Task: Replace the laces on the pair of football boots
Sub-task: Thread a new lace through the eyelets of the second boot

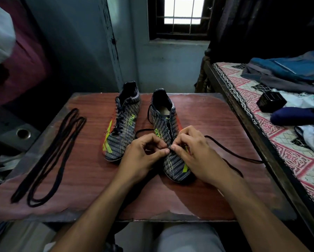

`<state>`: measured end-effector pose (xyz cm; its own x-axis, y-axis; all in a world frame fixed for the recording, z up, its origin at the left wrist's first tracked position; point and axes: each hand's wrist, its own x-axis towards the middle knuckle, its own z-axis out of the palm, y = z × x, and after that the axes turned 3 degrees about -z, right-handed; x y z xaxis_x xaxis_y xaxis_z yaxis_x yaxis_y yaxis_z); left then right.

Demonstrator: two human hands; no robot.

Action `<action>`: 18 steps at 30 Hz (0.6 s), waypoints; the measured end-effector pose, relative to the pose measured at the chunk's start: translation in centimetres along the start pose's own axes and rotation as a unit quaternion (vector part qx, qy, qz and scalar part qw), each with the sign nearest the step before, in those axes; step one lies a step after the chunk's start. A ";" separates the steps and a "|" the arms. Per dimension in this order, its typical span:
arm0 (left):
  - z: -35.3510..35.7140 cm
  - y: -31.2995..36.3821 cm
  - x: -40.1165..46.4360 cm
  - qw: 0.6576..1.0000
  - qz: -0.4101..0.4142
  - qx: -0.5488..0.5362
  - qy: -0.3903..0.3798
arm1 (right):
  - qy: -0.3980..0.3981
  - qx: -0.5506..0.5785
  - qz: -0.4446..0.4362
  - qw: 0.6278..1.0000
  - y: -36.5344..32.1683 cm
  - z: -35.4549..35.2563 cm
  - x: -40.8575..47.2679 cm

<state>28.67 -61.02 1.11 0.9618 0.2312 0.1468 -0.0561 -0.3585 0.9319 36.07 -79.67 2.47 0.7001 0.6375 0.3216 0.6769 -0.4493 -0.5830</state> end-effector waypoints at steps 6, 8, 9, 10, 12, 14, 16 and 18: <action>-0.4 0.2 0.6 0.999 0.019 0.015 -0.042 | -0.002 0.046 0.038 0.998 0.3 -0.6 0.0; -0.6 0.2 0.8 0.997 0.034 0.049 -0.049 | 0.009 0.037 0.030 0.999 0.5 -0.6 0.0; -0.7 0.2 1.0 0.995 0.046 0.071 -0.054 | 0.013 0.034 0.029 0.999 0.6 -0.5 0.0; -0.8 0.4 1.2 0.992 0.057 0.093 -0.060 | 0.016 0.031 0.029 0.999 0.6 -0.3 0.0; -1.1 0.9 1.7 0.987 0.073 0.121 -0.074 | 0.028 0.015 0.023 0.999 0.8 0.3 0.1; -1.2 1.5 2.6 0.983 0.074 0.143 -0.088 | 0.049 0.001 0.013 0.999 0.9 1.0 0.1; -1.2 2.0 3.4 0.977 0.074 0.179 -0.093 | 0.068 0.006 0.014 0.998 1.1 1.3 0.1; -1.0 2.5 3.8 0.968 0.081 0.222 -0.080 | 0.081 0.020 0.021 0.996 1.2 1.3 0.1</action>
<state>31.95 -60.17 4.32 0.9813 0.0098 0.1924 -0.1222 -0.7407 0.6607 36.70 -79.31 0.79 0.7580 0.5067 0.4107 0.6382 -0.4461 -0.6275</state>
